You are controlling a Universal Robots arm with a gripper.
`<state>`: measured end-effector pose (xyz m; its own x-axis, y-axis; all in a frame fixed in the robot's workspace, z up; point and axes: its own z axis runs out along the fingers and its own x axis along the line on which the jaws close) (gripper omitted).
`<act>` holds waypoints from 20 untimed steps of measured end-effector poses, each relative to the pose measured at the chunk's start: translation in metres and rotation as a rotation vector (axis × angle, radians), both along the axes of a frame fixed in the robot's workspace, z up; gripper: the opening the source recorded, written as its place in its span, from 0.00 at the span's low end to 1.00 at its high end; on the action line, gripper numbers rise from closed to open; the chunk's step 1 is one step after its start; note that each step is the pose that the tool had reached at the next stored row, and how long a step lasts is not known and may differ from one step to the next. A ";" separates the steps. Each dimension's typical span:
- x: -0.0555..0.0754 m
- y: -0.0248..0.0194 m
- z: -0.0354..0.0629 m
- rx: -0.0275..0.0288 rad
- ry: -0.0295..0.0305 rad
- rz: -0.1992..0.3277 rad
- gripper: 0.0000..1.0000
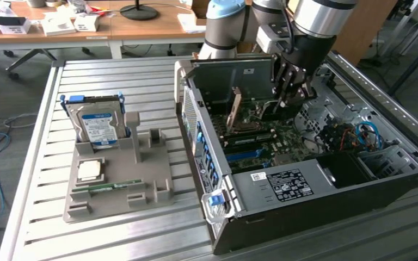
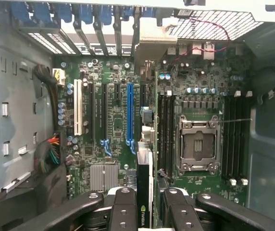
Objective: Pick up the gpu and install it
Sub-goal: 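Insert the gpu into the slot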
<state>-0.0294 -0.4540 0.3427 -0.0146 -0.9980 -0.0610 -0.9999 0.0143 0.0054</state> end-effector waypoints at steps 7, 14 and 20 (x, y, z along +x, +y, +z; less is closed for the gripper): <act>0.000 0.0000 -0.0087 0.0000 0.0000 0.000 0.26; 0.000 0.0000 -0.0155 -0.0005 0.0000 0.000 0.26; 0.000 0.0000 -0.0198 -0.0009 0.0000 0.000 0.26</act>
